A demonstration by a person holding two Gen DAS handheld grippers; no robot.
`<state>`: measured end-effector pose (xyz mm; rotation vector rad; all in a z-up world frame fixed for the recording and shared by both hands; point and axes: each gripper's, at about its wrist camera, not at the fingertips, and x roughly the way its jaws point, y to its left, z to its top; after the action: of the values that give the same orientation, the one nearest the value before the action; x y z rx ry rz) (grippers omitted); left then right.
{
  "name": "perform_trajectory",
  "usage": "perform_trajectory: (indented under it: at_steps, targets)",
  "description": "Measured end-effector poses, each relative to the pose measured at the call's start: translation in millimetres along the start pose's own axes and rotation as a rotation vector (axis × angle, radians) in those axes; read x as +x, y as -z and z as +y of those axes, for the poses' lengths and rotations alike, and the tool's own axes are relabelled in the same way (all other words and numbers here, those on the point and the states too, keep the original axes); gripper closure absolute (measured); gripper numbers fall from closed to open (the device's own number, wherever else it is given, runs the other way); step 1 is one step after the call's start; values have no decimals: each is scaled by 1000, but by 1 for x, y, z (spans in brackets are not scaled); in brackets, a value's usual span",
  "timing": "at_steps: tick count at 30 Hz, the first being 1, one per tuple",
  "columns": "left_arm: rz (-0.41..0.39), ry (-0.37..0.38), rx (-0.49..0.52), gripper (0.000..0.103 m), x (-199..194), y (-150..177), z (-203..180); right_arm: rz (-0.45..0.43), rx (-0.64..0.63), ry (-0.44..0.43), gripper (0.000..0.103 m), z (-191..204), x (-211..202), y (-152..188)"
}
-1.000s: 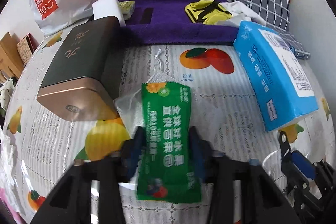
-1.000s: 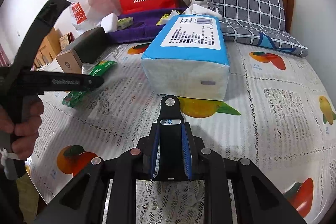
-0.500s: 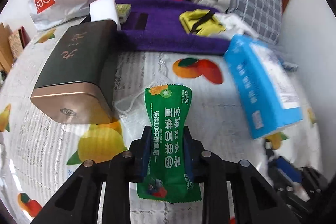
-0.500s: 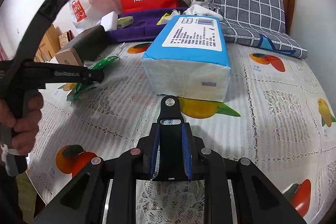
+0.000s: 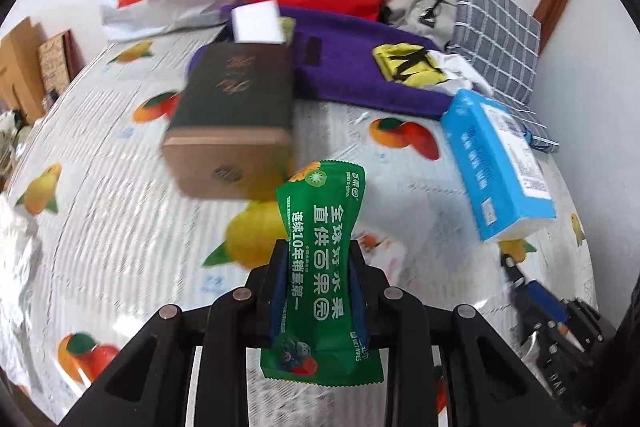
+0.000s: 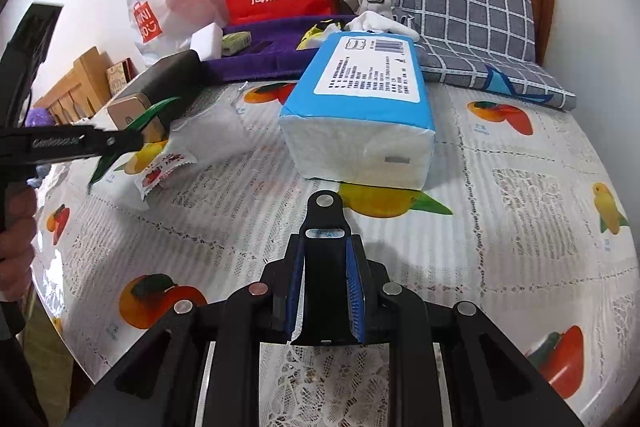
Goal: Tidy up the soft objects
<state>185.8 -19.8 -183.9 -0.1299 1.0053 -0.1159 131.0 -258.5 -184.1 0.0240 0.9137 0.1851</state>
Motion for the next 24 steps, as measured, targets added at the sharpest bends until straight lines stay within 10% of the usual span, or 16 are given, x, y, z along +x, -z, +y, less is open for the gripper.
perform_trajectory:
  at_steps: [24]
  targets:
    - [-45,18,-48,77,-53,3,41,-55,45,31,81,0,-55,-25]
